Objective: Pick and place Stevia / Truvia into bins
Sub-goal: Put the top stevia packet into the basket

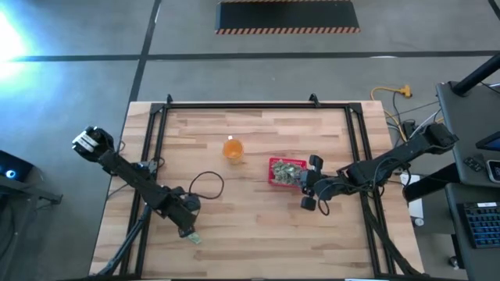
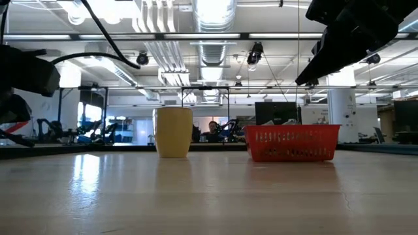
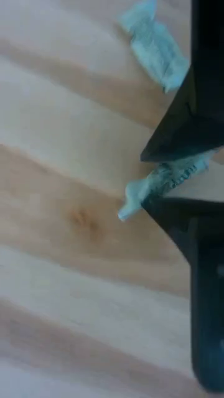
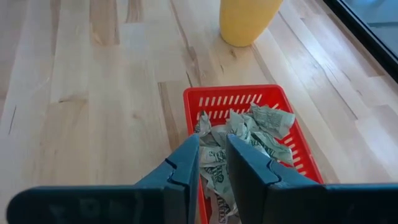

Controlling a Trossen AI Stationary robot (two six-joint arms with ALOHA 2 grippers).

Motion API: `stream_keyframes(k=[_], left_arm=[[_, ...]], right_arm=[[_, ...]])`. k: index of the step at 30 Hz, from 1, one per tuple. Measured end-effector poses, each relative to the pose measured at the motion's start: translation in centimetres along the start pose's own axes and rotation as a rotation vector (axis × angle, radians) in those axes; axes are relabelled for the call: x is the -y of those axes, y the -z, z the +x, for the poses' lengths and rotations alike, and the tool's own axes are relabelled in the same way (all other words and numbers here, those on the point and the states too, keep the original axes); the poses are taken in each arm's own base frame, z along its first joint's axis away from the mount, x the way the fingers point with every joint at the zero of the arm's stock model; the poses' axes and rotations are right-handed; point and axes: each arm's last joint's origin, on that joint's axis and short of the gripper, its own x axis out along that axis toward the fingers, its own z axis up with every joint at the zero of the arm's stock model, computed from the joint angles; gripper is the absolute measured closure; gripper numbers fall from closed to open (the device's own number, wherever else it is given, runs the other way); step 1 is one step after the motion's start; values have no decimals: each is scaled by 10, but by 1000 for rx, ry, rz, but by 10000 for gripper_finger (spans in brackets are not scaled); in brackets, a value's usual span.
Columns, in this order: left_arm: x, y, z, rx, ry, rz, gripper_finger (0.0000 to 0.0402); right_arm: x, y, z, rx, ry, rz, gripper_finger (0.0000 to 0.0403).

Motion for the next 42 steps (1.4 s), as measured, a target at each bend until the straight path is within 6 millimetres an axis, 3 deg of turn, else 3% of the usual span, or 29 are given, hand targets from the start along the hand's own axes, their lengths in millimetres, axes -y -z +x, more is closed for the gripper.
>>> stream_keyframes(k=[5,12,22,28,35,42], left_arm=[[5,-3,-3,20,25,101,392],[8,-23,-9,213,-25,280,399],[7,-88,-16,649,31,556,401],[-1,-129,0,811,75,632,401],[-8,-178,20,880,33,622,401],[-8,-224,16,952,-27,614,401]], right_arm=[[0,0,0,0,0,-2,335],[0,0,0,3,-1,-1,335],[0,-1,0,5,-3,0,335],[0,0,0,5,-4,0,335],[0,0,0,4,-4,0,335],[0,0,0,3,-3,-1,335]])
